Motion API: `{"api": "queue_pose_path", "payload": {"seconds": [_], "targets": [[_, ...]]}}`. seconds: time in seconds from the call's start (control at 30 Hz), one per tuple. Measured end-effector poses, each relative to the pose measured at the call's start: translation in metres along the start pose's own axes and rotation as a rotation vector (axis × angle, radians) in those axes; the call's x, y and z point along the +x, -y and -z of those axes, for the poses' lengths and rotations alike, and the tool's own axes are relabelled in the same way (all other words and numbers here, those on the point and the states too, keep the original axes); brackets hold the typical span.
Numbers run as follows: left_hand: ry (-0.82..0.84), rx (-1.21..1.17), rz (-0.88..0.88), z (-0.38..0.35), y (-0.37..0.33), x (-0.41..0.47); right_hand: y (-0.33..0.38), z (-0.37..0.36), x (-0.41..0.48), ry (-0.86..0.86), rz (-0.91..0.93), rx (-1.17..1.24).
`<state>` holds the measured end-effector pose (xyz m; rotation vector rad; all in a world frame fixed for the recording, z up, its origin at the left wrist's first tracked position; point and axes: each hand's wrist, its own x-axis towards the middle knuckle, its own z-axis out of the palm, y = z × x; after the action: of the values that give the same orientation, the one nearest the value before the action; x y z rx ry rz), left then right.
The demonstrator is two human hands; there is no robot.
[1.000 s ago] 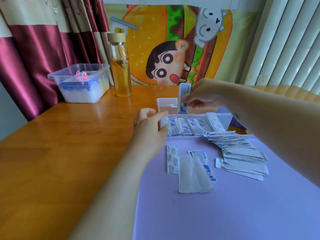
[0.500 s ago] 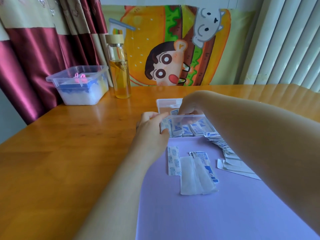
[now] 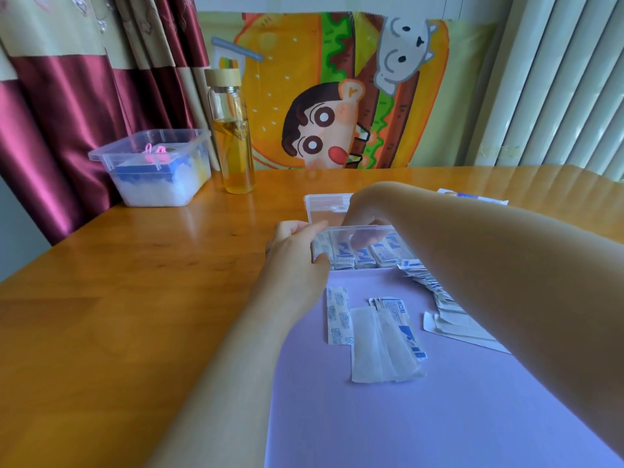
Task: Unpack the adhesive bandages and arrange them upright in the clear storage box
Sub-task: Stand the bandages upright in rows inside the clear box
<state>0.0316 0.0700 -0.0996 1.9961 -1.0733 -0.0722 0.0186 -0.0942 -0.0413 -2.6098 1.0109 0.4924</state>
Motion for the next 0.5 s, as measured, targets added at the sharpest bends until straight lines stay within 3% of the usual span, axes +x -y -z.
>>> {"api": "queue_pose_path", "payload": {"seconds": [0.1,0.2,0.3,0.4,0.5], "targets": [[-0.003,-0.002,-0.005,0.0,0.0,0.0,0.0,0.0,0.001,-0.024,0.006,0.19],[-0.003,0.003,-0.007,0.0,0.001,0.0,0.001,-0.001,-0.002,0.017,-0.06,0.134],[-0.003,0.015,-0.01,-0.001,0.002,0.001,-0.003,0.003,-0.004,-0.056,-0.014,0.075],[0.0,0.008,0.003,-0.001,0.003,0.0,-0.008,0.007,-0.012,-0.295,0.122,0.171],[-0.049,0.015,0.011,-0.001,0.001,0.0,-0.014,-0.002,-0.05,-0.637,0.364,0.224]]}}
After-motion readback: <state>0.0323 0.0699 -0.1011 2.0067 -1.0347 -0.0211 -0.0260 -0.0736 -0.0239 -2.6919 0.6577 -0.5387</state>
